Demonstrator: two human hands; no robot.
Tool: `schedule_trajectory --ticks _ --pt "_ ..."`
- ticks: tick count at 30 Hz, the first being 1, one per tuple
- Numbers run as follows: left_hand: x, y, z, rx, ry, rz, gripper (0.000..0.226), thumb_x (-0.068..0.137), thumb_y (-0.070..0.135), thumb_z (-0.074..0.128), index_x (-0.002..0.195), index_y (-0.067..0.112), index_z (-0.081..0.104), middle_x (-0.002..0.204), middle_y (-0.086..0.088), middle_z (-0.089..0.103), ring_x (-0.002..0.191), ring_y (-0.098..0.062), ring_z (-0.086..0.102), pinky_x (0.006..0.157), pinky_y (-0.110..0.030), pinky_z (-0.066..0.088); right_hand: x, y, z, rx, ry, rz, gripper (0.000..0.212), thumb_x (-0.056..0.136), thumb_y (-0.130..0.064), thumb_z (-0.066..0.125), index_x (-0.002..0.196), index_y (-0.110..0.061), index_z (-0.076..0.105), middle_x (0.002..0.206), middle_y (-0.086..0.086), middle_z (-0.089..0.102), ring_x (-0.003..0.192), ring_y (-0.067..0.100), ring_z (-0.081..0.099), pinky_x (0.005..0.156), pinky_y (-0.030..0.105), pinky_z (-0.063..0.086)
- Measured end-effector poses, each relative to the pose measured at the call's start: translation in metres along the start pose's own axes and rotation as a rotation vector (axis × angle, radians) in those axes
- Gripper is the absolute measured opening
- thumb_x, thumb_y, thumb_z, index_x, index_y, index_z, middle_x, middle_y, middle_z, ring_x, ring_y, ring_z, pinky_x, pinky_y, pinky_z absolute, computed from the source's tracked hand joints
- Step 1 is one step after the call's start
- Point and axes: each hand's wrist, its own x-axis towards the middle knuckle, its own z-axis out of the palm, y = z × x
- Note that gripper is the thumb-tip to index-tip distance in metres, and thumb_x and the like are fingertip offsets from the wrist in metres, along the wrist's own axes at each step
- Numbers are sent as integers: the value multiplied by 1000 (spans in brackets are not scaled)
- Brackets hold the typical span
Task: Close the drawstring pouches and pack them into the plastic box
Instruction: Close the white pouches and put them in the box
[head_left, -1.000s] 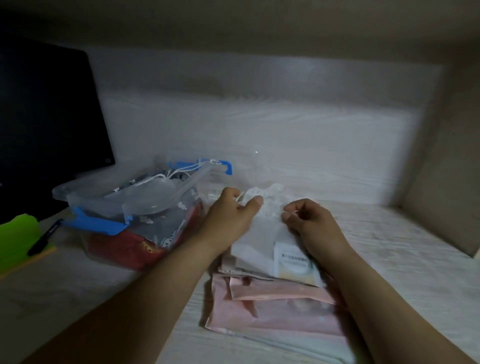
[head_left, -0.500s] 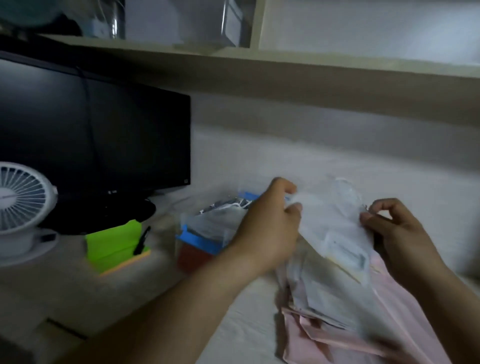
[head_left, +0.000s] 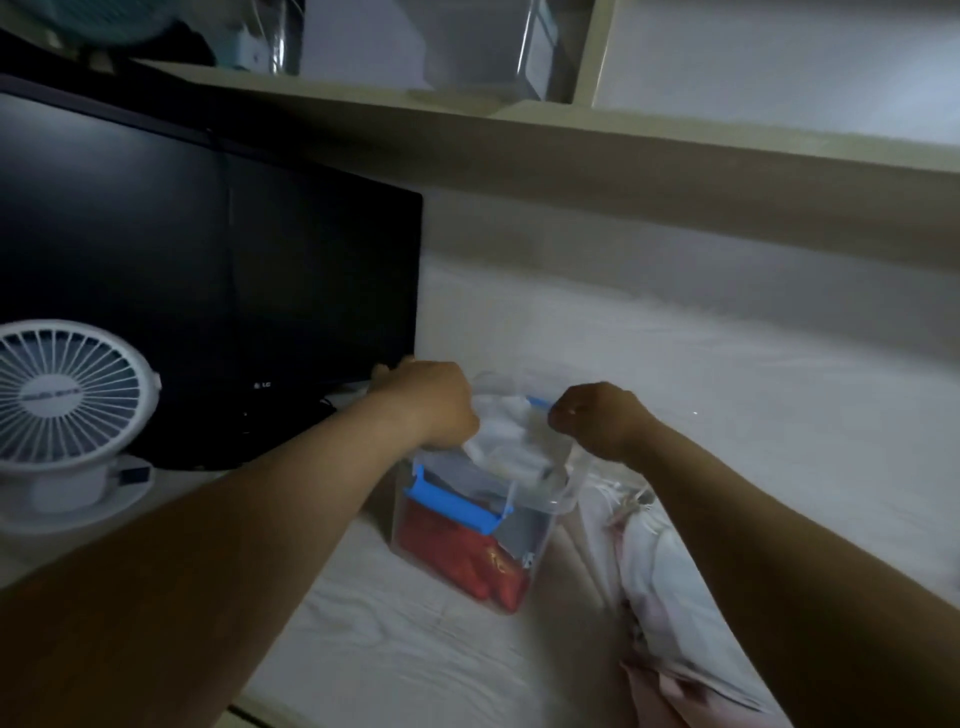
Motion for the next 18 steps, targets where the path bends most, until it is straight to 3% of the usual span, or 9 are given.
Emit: schedule_trajectory --ticks 2,4,7,12,18 --pt "-3 -2 4 168 32 43 37 97 40 51 130 29 64 135 -4 50 130 -30 41 108 -51 34 -6 5 1 9 121 20 19 91 -46 66 95 -29 73 100 1 72 96 28 64 88 39 56" --pt "-5 -3 4 134 126 93 40 98 44 49 135 31 60 140 -4 46 133 -29 37 107 -49 32 -14 12 -6 111 235 35 19 93 -40 65 90 -22 71 93 4 72 91 28 65 83 38 55" --pt "-7 4 6 66 147 141 39 100 47 47 135 34 59 138 -2 47 134 -28 38 106 -47 31 -32 28 -18 177 237 75 20 94 -33 66 92 -14 73 88 4 72 86 26 66 74 32 47" --pt "-16 38 10 -4 169 233 33 101 47 48 130 37 62 133 1 50 133 -25 41 107 -43 30 -70 63 -37 183 259 165 23 95 -30 65 93 -8 72 83 10 71 80 31 66 71 34 48" --pt "-33 100 18 -173 270 384 16 100 38 55 109 31 67 119 1 56 121 -24 51 103 -39 37 -112 113 -61 235 284 244 17 97 -28 64 93 -13 72 77 1 68 67 20 59 64 29 42"
